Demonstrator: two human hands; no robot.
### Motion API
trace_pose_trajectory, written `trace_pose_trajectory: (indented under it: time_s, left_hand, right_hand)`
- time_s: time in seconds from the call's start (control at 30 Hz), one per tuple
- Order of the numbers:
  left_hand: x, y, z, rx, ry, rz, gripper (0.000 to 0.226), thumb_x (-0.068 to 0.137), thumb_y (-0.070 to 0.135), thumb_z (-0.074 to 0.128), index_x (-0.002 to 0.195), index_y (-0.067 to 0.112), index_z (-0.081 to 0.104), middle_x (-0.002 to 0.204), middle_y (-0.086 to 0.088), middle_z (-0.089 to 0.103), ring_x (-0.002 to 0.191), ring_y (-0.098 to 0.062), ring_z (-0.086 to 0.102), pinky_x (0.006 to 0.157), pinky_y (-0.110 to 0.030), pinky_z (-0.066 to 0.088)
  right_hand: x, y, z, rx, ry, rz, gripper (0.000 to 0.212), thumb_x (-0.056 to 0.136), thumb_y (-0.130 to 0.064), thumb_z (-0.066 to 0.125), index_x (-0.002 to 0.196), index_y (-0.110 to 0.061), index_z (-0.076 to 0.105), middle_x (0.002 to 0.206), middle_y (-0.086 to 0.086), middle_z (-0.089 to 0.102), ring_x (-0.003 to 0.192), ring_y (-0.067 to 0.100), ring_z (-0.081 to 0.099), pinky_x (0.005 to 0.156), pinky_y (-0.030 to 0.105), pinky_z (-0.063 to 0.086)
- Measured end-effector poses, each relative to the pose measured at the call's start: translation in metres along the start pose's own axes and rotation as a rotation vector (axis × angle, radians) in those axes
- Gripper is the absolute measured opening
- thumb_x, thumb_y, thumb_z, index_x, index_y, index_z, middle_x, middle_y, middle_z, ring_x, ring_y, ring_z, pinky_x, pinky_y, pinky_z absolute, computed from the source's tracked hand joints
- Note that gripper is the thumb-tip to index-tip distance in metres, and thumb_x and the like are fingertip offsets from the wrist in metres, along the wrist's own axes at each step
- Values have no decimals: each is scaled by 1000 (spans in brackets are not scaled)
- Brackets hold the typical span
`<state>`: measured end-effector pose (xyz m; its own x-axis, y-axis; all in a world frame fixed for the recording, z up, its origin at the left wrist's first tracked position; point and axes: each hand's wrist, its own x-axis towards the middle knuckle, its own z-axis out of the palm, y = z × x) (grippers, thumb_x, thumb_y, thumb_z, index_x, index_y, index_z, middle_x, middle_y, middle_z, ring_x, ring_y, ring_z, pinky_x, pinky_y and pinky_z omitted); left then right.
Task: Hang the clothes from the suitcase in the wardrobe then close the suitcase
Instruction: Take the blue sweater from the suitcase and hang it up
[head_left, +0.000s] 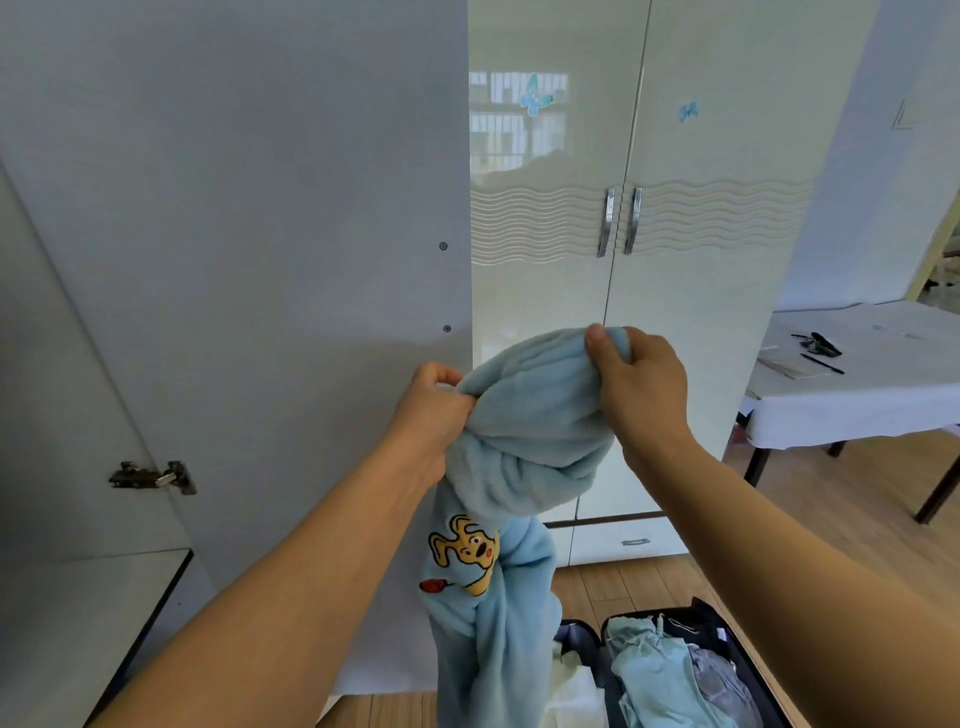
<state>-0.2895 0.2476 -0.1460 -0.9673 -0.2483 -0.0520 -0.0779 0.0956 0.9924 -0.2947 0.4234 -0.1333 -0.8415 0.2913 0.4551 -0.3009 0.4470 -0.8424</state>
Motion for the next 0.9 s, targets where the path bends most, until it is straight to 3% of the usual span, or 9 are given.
trace_pose_trajectory:
  time_s: [0.1,0.2,0.27,0.33,0.4,0.47,0.57,0.73,0.9]
  left_hand:
    - [-3,1,-1,10,13,100,39,78,-10,43,57,20,57,84,-4,61,87,-23,57,73,-32,48]
    - [-6,2,-2,9,17,150,45,84,-7,47,64,25,72,96,-1,68,98,-21,61,89,-33,52]
    - [-4,4,-2,-16,32,156,35,89,2,51,91,26,75,107,0,68,103,-19,62,94,-34,51]
    - [-5,7,-1,32,41,162,42,88,0,49,117,25,67,119,2,63,109,-16,58,96,-30,48]
    - [-10,9,3,61,6,183,55,84,-7,48,127,24,60,122,3,58,111,-15,54,92,-25,46]
    - [-15,11,10,0,-47,170,61,81,-15,45,129,21,58,118,0,59,106,-15,57,87,-24,49]
    - [-19,13,14,-178,-132,108,67,76,-24,37,126,15,60,107,-2,66,94,-15,63,75,-24,53]
    - [-16,14,6,-408,-316,-19,76,64,-26,21,122,2,61,108,-18,66,94,-28,63,72,-33,59]
    - [-10,10,-3,-504,-314,-112,67,69,-24,16,96,10,68,79,-10,70,72,-23,64,57,-25,57]
  right_hand:
    - [5,5,-4,115,75,51,34,96,-38,49,103,-11,67,115,8,54,101,18,52,93,33,43]
    - [-2,4,-10,143,-48,-113,18,94,-27,54,86,-23,70,97,2,61,95,11,56,83,24,45]
    - [-7,-1,-9,-26,-332,-140,27,92,-23,54,73,-11,70,84,4,63,86,19,60,78,32,50]
    - [-11,-5,-2,-288,-512,-66,50,93,-39,47,77,3,69,81,13,62,83,30,60,74,39,49]
    - [-10,-7,3,-670,-393,-123,55,91,-51,47,85,-1,68,88,8,55,88,25,56,69,32,42]
    - [-12,-11,3,-899,-228,-270,31,89,-37,54,98,-9,65,101,7,46,92,25,50,69,30,39]
    - [-19,-17,7,-968,-316,-363,30,89,-17,53,118,-10,51,113,9,44,86,27,53,65,32,39]
    - [-12,-9,8,-795,-684,-262,42,83,-25,60,121,-11,48,104,9,51,100,25,49,77,30,42]
    - [-2,-1,-5,-347,-579,-155,23,71,-28,78,83,-16,63,87,11,60,81,25,57,70,35,46]
